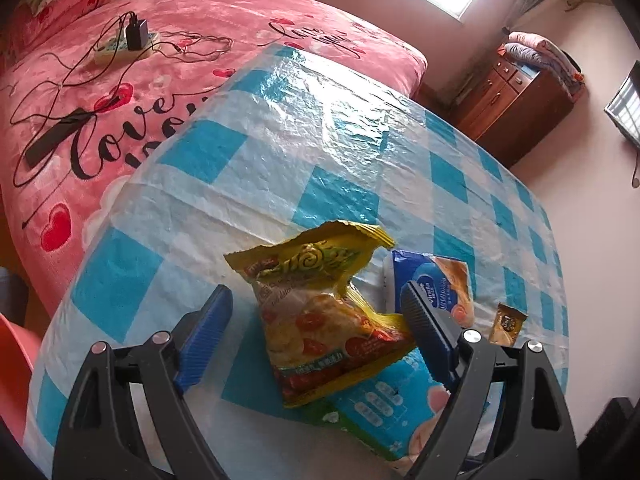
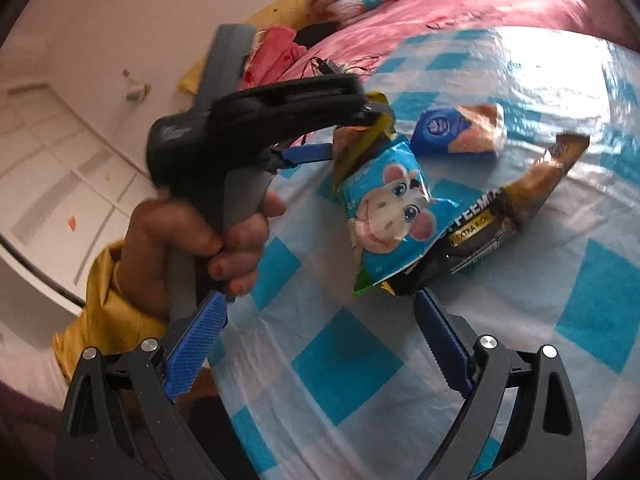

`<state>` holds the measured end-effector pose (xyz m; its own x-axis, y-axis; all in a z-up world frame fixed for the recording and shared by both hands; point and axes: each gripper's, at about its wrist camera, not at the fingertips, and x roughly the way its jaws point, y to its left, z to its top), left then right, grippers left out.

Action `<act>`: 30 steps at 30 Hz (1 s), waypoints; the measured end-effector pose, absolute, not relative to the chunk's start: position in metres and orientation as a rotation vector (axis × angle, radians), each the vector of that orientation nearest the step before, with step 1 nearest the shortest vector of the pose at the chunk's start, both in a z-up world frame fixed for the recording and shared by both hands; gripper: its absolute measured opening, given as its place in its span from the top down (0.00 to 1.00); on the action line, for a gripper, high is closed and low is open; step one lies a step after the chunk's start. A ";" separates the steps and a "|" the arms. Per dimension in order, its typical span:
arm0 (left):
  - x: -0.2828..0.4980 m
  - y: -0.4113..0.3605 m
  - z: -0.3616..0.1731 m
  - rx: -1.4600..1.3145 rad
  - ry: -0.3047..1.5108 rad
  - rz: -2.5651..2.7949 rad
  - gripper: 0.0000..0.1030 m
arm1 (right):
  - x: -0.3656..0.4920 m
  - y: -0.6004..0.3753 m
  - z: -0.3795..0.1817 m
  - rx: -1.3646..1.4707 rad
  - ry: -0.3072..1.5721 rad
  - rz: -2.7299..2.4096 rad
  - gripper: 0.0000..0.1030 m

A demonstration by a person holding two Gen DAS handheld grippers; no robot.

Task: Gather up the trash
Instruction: 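Close the left tool on the yellow chip bag while the right tool grasps the brown coffee stick, then lift the chip bag with the left tool while the right tool lifts the coffee stick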

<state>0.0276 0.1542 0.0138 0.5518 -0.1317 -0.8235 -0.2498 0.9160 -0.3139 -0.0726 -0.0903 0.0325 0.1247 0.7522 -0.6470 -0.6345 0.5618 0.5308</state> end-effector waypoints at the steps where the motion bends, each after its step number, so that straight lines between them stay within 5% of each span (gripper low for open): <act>1: 0.029 0.154 0.014 -0.419 0.993 0.075 0.16 | -0.071 -0.094 0.034 0.132 1.020 0.991 0.09; 10: 0.036 0.154 0.012 -0.381 0.991 0.095 0.17 | -0.035 -0.149 0.030 0.273 0.955 0.674 0.09; 14: 0.036 0.148 0.012 -0.321 0.980 0.133 0.37 | -0.016 -0.154 0.022 0.295 0.968 0.573 0.32; 17: 0.035 0.149 0.013 -0.330 0.972 0.130 0.45 | -0.012 -0.148 0.020 0.271 0.960 0.541 0.40; 30: 0.023 0.155 0.011 -0.360 0.945 0.049 0.59 | -0.004 -0.091 0.014 -0.003 0.908 0.466 0.66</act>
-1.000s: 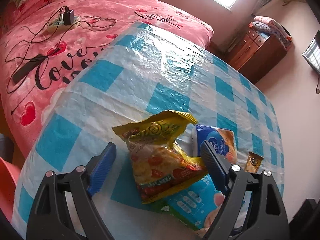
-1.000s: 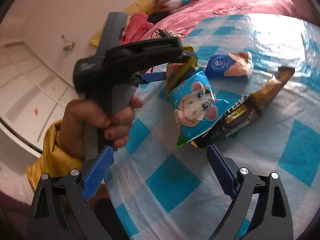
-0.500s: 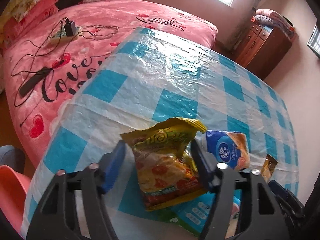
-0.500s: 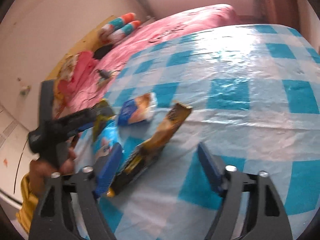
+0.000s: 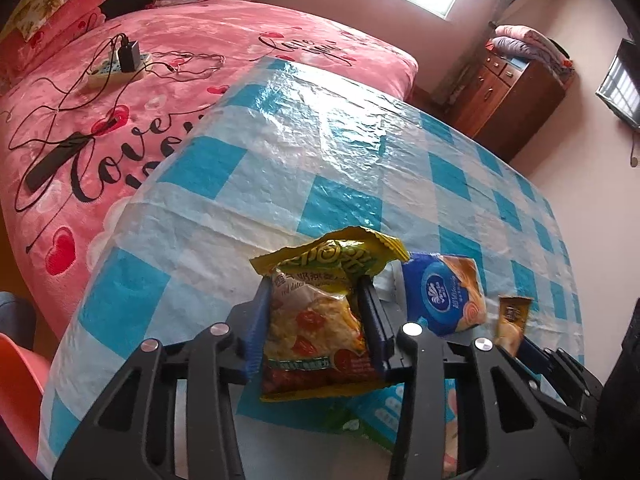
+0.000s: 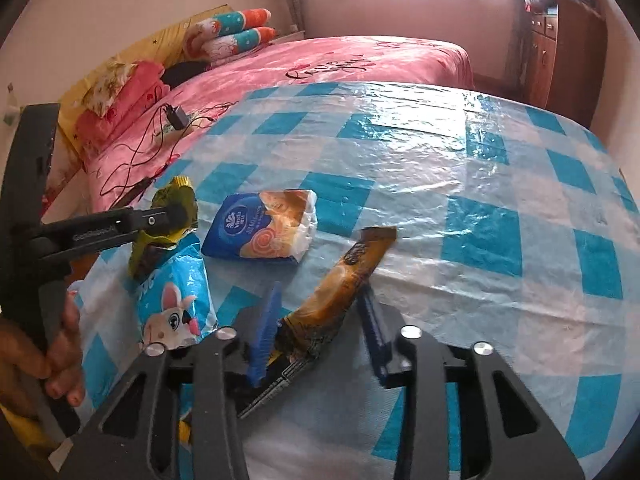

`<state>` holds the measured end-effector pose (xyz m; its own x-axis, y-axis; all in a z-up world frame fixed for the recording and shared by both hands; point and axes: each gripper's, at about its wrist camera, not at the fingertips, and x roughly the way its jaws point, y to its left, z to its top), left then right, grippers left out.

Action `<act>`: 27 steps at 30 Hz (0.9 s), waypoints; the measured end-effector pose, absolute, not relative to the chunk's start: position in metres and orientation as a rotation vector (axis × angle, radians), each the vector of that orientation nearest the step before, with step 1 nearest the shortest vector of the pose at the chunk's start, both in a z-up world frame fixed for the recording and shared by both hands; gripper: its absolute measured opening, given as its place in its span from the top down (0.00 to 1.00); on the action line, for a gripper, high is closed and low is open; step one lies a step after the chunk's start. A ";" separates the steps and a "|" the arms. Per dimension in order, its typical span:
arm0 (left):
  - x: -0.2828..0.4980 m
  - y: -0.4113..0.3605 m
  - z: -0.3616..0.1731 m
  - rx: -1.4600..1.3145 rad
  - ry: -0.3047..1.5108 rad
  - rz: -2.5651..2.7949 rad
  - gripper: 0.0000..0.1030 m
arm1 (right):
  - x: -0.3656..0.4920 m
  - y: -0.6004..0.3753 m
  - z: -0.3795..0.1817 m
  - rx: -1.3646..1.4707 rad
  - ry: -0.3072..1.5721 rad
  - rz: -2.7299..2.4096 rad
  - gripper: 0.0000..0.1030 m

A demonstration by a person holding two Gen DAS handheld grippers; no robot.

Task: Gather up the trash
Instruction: 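Lift the chip bag with the left tool while the right tool lifts the coffee stick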

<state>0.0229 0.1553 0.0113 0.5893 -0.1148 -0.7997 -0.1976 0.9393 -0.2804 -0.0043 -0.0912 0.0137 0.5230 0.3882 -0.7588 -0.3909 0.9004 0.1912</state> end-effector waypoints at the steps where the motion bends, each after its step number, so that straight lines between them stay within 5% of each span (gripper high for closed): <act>1: 0.021 0.156 0.011 -0.363 0.944 0.043 0.59 | -0.004 -0.090 0.013 -0.002 0.908 0.471 0.69; 8: 0.003 0.164 0.011 -0.392 0.936 0.007 0.61 | -0.014 -0.096 0.021 0.007 0.862 0.496 0.77; 27: -0.065 0.185 0.016 -0.465 0.914 -0.101 0.62 | -0.037 -0.126 0.036 0.182 0.824 0.505 0.81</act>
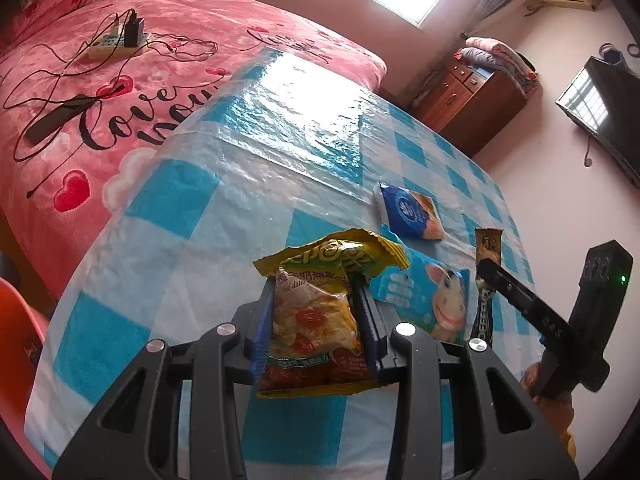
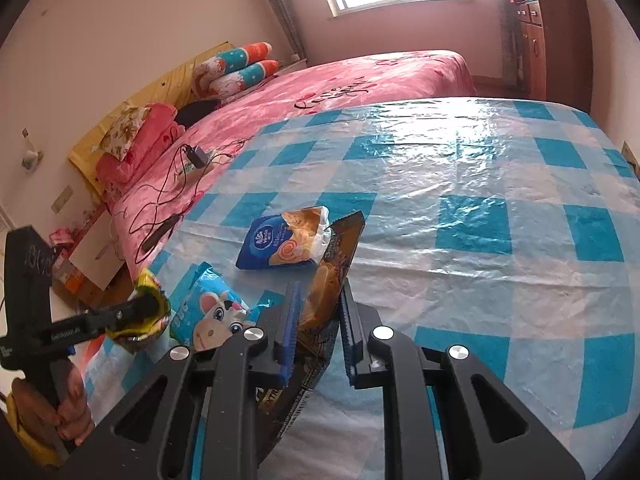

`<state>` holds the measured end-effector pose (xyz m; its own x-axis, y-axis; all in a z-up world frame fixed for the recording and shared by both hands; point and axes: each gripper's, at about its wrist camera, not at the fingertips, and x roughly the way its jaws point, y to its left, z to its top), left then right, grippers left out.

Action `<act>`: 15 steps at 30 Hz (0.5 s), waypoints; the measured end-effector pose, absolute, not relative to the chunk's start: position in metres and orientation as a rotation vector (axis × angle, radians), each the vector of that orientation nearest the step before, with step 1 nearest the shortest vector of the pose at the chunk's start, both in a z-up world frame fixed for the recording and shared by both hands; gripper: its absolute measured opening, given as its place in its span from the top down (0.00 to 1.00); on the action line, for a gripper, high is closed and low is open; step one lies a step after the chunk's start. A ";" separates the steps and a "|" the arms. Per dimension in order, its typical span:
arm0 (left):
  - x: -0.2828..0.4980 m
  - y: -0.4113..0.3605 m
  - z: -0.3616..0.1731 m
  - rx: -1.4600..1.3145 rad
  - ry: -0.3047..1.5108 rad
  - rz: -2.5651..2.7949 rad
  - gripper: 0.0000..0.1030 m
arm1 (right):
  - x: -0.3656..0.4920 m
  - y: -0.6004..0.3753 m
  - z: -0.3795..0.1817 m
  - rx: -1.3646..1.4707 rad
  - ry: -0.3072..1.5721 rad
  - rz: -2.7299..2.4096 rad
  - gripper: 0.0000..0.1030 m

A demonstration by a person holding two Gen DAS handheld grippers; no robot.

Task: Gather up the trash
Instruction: 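Lift the chip bag with the left tool while the right tool lifts the coffee stick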

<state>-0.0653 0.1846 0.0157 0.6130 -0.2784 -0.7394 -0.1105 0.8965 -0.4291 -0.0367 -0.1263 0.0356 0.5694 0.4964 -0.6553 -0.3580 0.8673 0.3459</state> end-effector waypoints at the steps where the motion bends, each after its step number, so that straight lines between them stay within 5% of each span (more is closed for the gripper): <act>1: -0.069 0.186 0.017 -0.468 0.911 -0.106 0.62 | -0.038 -0.128 0.037 0.188 0.823 0.506 0.81; 15: -0.111 0.210 0.028 -0.504 0.868 -0.118 0.62 | -0.062 -0.112 0.074 0.268 0.803 0.598 0.81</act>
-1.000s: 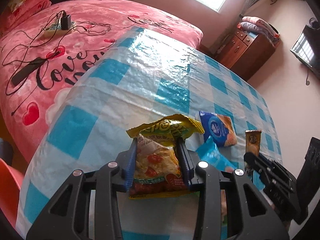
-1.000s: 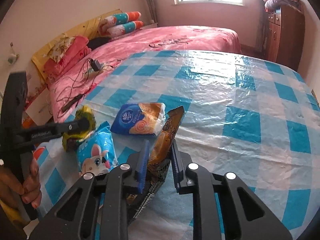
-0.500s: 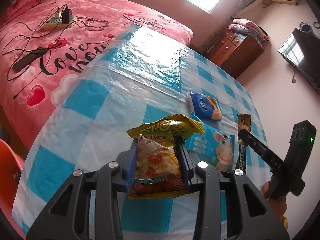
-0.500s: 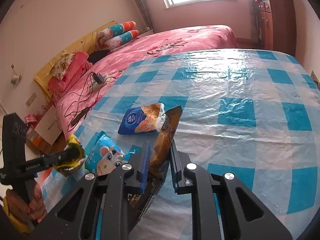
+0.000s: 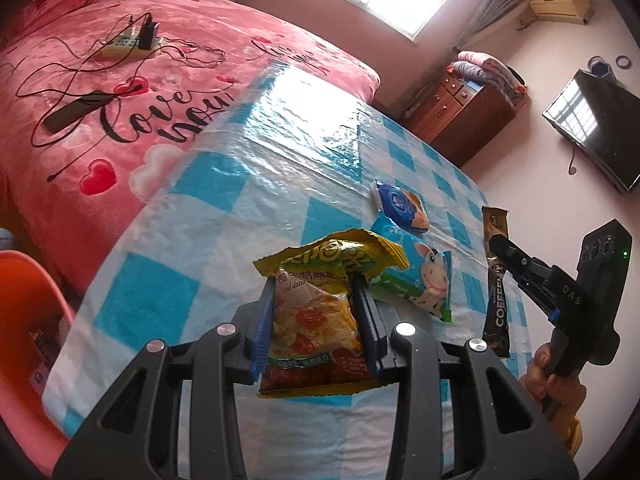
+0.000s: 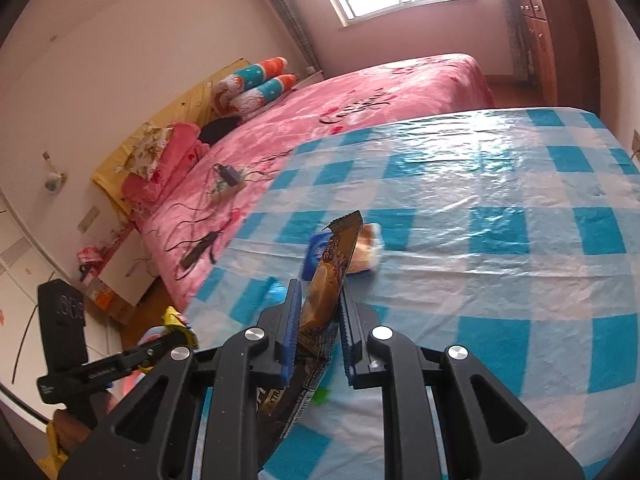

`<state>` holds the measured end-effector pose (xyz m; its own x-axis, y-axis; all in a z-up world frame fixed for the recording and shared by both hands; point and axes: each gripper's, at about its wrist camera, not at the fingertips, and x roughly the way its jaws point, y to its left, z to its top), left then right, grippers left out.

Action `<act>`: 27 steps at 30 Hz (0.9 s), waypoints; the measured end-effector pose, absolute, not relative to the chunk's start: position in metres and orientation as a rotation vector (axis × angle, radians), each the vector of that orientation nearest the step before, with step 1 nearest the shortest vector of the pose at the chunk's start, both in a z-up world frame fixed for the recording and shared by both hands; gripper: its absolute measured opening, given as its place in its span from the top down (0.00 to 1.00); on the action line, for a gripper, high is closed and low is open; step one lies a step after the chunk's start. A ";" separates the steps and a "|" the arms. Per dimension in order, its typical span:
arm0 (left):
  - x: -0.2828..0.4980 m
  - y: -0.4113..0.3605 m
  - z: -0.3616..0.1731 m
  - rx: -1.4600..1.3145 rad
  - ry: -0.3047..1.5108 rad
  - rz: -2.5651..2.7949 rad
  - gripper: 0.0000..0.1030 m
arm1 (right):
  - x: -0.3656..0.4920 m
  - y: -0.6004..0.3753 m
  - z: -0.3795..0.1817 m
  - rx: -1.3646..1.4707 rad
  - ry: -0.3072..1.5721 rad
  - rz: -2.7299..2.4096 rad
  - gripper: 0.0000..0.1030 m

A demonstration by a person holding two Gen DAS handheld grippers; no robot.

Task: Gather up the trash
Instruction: 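Lift the chip bag with the left tool while the right tool lifts the coffee stick, then carry the chip bag and coffee stick in both tools to the orange bin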

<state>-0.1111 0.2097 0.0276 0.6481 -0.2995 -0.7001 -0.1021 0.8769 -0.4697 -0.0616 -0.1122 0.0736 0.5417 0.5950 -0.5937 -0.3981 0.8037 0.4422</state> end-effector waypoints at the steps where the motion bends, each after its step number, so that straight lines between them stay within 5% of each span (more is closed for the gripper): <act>1: -0.114 0.213 0.028 -0.507 0.864 -0.116 0.62 | -0.064 -0.107 0.076 0.271 0.807 0.612 0.81; 27: -0.229 0.373 -0.006 -0.685 0.828 0.228 0.62 | -0.115 0.128 0.072 0.111 0.989 1.051 0.81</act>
